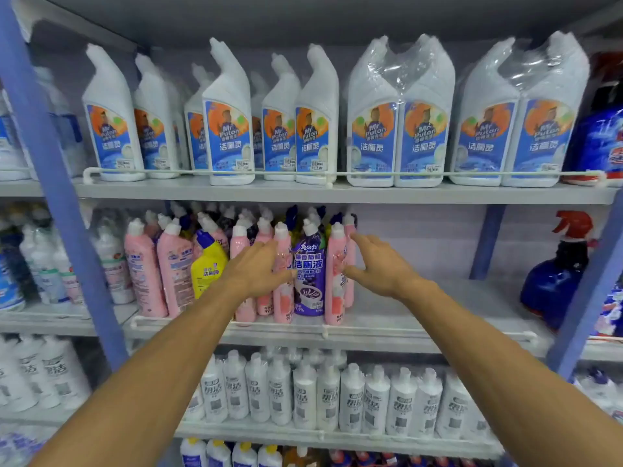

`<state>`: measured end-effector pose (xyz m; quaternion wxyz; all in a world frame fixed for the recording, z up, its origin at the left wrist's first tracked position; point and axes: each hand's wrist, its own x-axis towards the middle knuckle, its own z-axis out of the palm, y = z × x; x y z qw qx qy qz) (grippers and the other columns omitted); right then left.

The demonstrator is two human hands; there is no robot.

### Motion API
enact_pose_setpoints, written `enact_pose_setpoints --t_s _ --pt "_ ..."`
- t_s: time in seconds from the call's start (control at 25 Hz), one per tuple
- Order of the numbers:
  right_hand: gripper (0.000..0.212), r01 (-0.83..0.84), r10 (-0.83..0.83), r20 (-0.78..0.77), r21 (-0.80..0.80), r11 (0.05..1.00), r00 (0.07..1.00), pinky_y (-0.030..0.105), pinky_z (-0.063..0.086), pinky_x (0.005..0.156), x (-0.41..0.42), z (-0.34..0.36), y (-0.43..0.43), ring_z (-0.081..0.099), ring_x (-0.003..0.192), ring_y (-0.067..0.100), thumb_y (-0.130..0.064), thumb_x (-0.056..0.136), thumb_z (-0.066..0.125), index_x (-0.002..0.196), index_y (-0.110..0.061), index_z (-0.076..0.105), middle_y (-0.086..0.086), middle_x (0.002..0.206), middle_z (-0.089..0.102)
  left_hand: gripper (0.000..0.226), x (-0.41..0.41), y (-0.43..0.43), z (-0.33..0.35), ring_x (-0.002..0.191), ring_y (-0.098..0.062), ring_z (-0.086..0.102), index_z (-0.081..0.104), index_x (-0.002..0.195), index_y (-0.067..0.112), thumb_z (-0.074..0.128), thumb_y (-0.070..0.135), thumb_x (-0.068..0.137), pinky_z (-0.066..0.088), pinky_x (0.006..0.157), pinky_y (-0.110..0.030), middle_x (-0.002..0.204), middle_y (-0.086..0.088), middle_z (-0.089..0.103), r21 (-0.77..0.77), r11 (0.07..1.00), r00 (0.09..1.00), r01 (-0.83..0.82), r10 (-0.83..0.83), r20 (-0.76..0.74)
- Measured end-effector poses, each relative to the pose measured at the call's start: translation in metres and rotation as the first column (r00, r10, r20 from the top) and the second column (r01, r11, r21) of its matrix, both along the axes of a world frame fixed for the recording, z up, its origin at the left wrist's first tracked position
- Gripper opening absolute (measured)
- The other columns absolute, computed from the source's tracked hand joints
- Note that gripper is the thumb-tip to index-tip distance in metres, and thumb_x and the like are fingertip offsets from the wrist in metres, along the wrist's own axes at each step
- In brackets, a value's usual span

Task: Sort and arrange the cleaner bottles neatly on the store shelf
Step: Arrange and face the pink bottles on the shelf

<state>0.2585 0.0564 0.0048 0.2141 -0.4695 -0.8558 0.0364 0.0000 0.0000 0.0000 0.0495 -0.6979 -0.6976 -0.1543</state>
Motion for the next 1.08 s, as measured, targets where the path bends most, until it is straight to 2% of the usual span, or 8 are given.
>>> enact_pose_setpoints --t_s 0.16,0.28,0.4,0.48,0.64,0.76,0.88,1.08 --pt "0.065 0.016 -0.016 -0.154 -0.004 1.000 0.988 0.039 0.045 0.102 -0.030 0.011 0.044 0.051 0.130 0.034 -0.033 0.095 0.067 0.150 -0.010 0.040 0.015 0.143 0.054 0.046 -0.003 0.043 -0.003 0.098 -0.029 0.056 0.051 0.105 0.009 0.074 0.044 0.086 0.046 0.075 -0.035 0.104 -0.011 0.057 0.008 1.000 0.972 -0.008 0.006 0.235" --pt "0.050 0.046 -0.046 -0.193 -0.009 0.999 0.980 0.037 0.048 0.099 -0.055 0.004 0.068 0.058 0.121 0.034 -0.022 0.095 0.067 0.141 -0.013 0.051 0.014 0.134 0.060 0.047 0.003 0.071 -0.022 0.109 -0.030 0.054 0.052 0.112 0.010 0.079 0.035 0.083 0.050 0.085 -0.037 0.116 -0.013 0.052 0.019 0.996 0.920 -0.091 0.077 0.385" --pt "0.036 0.109 -0.085 -0.288 0.070 0.992 0.954 0.039 0.052 0.095 -0.061 -0.009 0.083 0.062 0.113 0.036 -0.010 0.095 0.064 0.131 -0.014 0.061 0.014 0.129 0.064 0.047 0.008 0.082 -0.037 0.106 -0.035 0.059 0.051 0.125 0.004 0.073 0.026 0.089 0.046 0.075 -0.035 0.120 -0.016 0.054 0.170 0.960 0.918 -0.224 0.149 0.367" --pt "0.035 0.125 -0.087 -0.297 0.112 0.986 0.951 0.039 0.053 0.094 -0.060 -0.014 0.090 0.062 0.111 0.036 -0.007 0.094 0.065 0.128 -0.013 0.064 0.014 0.128 0.065 0.041 0.009 0.086 -0.043 0.105 -0.037 0.061 0.054 0.123 0.002 0.069 0.025 0.093 0.048 0.076 -0.038 0.122 -0.018 0.055 0.264 0.930 0.924 -0.255 0.154 0.349" --pt "0.030 0.098 -0.056 -0.248 0.160 0.982 0.967 0.040 0.056 0.089 -0.056 -0.010 0.090 0.066 0.103 0.032 -0.014 0.091 0.071 0.121 -0.018 0.069 0.008 0.122 0.069 0.037 -0.006 0.096 -0.049 0.097 -0.036 0.064 0.059 0.115 0.006 0.074 0.022 0.085 0.050 0.079 -0.040 0.113 -0.016 0.061 0.270 0.935 0.904 -0.231 0.104 0.414" --pt "0.031 0.088 -0.045 -0.232 0.177 0.980 0.972 0.039 0.057 0.084 -0.047 -0.006 0.084 0.067 0.097 0.026 -0.021 0.088 0.075 0.119 -0.022 0.071 0.003 0.118 0.071 0.044 -0.038 0.099 -0.052 0.087 -0.022 0.071 0.065 0.115 0.015 0.082 0.018 0.074 0.057 0.076 -0.035 0.099 -0.001 0.074 0.205 0.978 0.812 -0.031 -0.095 0.576" --pt "0.037 0.093 -0.049 -0.306 0.129 0.987 0.951 0.031 0.054 0.083 -0.042 -0.006 0.086 0.065 0.094 0.022 -0.026 0.085 0.079 0.121 -0.020 0.071 0.002 0.117 0.071 0.051 -0.057 0.097 -0.050 0.092 -0.015 0.073 0.064 0.120 0.019 0.083 0.009 0.074 0.059 0.086 -0.044 0.101 0.005 0.075 0.168 0.974 0.703 0.152 -0.226 0.674" --pt "0.051 -0.022 -0.034 -0.518 -0.101 0.995 0.855 0.035 0.057 0.091 -0.043 -0.036 0.095 0.065 0.106 0.020 -0.039 0.089 0.076 0.132 -0.017 0.062 0.002 0.121 0.069 0.052 -0.040 0.094 -0.058 0.086 -0.008 0.070 0.065 0.118 0.018 0.089 0.026 0.073 0.055 0.071 -0.026 0.101 0.007 0.075 0.231 0.973 0.800 0.024 -0.158 0.579"
